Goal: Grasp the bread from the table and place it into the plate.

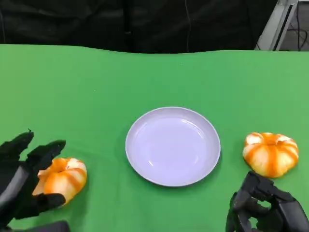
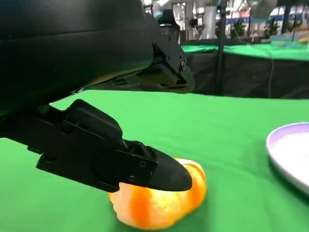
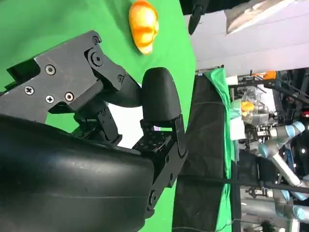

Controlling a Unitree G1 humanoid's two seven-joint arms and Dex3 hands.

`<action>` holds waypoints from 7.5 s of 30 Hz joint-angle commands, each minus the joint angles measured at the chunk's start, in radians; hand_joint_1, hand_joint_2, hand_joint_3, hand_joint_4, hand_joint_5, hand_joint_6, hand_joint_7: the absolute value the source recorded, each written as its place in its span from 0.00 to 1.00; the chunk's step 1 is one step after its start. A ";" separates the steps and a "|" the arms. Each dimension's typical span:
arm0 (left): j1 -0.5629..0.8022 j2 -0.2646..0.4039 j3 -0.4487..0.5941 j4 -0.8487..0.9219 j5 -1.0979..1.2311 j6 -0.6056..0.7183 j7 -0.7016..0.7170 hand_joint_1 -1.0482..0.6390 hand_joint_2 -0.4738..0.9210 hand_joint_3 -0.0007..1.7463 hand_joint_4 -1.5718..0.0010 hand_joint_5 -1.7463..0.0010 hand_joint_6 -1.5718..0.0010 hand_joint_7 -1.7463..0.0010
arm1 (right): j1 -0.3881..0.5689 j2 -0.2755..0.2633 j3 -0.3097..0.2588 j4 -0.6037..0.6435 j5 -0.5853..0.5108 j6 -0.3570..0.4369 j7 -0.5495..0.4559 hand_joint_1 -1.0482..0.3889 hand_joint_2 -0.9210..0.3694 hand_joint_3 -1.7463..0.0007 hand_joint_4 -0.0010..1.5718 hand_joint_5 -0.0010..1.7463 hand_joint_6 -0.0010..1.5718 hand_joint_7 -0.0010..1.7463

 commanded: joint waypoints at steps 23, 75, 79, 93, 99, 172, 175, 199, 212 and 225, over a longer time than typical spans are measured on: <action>-0.070 0.072 -0.147 0.160 -0.017 0.062 0.053 0.13 1.00 0.12 0.82 0.99 0.72 1.00 | -0.006 -0.008 0.001 0.004 -0.004 -0.015 -0.006 0.63 0.28 0.31 0.53 1.00 0.43 0.96; -0.152 0.061 -0.240 0.247 -0.158 0.067 0.115 0.55 1.00 0.21 0.55 0.01 0.63 0.05 | -0.001 -0.010 0.002 -0.006 0.000 -0.008 -0.011 0.63 0.28 0.30 0.54 1.00 0.43 0.96; -0.139 0.062 -0.221 0.195 -0.161 0.083 0.111 0.55 0.99 0.21 0.57 0.00 0.67 0.00 | 0.000 -0.009 0.001 -0.010 -0.003 -0.002 -0.017 0.63 0.29 0.30 0.54 1.00 0.44 0.97; -0.139 0.050 -0.187 -0.027 -0.144 0.113 0.071 0.57 0.97 0.19 0.58 0.00 0.66 0.00 | -0.004 -0.011 0.000 -0.001 0.002 -0.006 -0.011 0.63 0.29 0.30 0.54 1.00 0.44 0.96; -0.210 -0.002 -0.234 -0.094 -0.110 0.139 0.014 0.54 0.99 0.20 0.58 0.00 0.66 0.00 | -0.002 -0.010 0.001 -0.002 0.003 -0.005 -0.009 0.63 0.29 0.30 0.53 1.00 0.44 0.96; -0.362 -0.183 -0.364 0.140 -0.537 -0.004 -0.301 0.31 1.00 0.15 0.93 0.97 0.81 0.97 | 0.007 0.005 0.024 -0.026 -0.004 0.013 -0.035 0.64 0.29 0.30 0.53 1.00 0.45 0.94; -0.356 -0.185 -0.357 0.128 -0.543 0.002 -0.316 0.32 1.00 0.13 0.92 0.97 0.80 0.97 | 0.006 0.006 0.024 -0.025 -0.004 0.013 -0.035 0.64 0.29 0.30 0.53 1.00 0.45 0.94; 0.180 -0.160 0.090 -0.099 -1.561 0.410 -0.864 0.50 0.74 0.66 0.42 0.00 0.50 0.02 | -0.013 -0.008 -0.006 0.002 0.005 0.012 -0.018 0.63 0.28 0.30 0.53 1.00 0.45 0.95; 0.174 -0.186 0.108 -0.108 -1.529 0.425 -0.836 0.53 0.79 0.63 0.44 0.00 0.53 0.00 | 0.013 -0.007 -0.002 -0.023 0.007 0.013 -0.004 0.62 0.27 0.32 0.54 1.00 0.44 0.95; 0.166 -0.215 0.119 -0.131 -1.511 0.446 -0.785 0.54 0.80 0.61 0.44 0.00 0.54 0.00 | 0.006 -0.004 -0.007 -0.016 0.008 0.014 -0.004 0.63 0.27 0.32 0.54 1.00 0.44 0.97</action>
